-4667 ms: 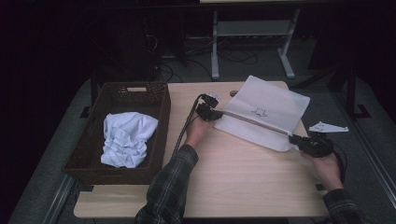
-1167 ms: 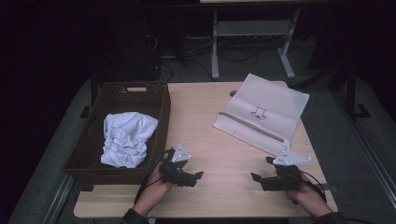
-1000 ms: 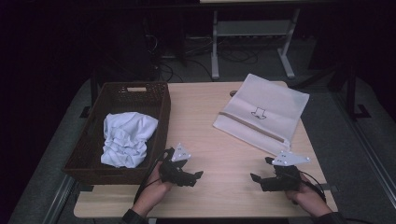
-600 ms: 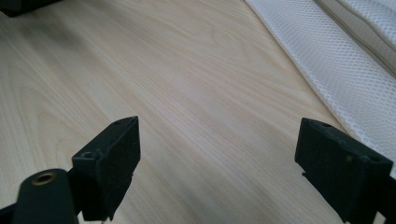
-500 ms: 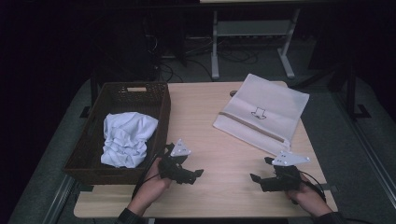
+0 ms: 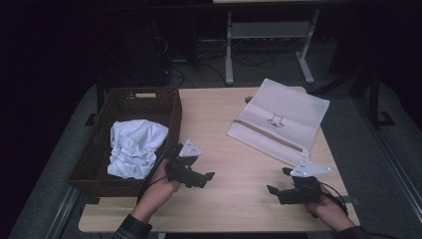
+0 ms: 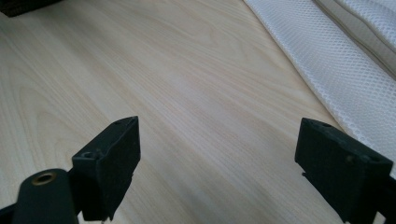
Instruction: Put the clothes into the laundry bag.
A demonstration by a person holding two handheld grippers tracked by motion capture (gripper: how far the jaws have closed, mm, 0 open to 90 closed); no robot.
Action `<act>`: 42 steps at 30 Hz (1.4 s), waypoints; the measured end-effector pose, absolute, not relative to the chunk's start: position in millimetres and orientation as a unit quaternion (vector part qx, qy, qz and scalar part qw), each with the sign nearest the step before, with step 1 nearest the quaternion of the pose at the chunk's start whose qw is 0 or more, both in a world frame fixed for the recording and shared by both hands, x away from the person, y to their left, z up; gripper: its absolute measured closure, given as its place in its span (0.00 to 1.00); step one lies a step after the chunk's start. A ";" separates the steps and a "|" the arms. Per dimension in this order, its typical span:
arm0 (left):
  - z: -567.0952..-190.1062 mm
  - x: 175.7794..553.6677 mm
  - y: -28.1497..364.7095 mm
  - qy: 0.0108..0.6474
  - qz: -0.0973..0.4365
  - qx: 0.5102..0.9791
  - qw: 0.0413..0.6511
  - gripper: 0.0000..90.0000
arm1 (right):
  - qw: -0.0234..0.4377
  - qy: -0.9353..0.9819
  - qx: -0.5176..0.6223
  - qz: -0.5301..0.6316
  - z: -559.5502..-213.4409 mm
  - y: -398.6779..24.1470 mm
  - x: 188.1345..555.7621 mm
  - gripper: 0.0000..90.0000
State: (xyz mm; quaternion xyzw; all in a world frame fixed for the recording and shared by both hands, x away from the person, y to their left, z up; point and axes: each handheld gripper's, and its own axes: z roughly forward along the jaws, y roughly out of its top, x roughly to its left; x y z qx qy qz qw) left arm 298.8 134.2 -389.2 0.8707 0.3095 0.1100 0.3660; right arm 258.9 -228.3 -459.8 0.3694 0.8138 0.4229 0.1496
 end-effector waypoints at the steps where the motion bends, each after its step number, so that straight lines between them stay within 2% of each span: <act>1: -387.5 300.1 134.8 0.309 0.110 0.871 0.365 0.19 | 0.149 0.814 0.370 0.423 -459.8 -228.3 258.9 0.15; 21: -356.1 318.7 147.6 0.306 0.113 0.872 0.365 0.19 | 0.153 0.813 0.370 0.422 -459.8 -229.5 258.2 0.15; 42: -336.2 335.9 191.0 0.327 0.145 0.866 0.348 0.18 | 0.154 0.812 0.373 0.422 -459.3 -231.2 257.4 0.15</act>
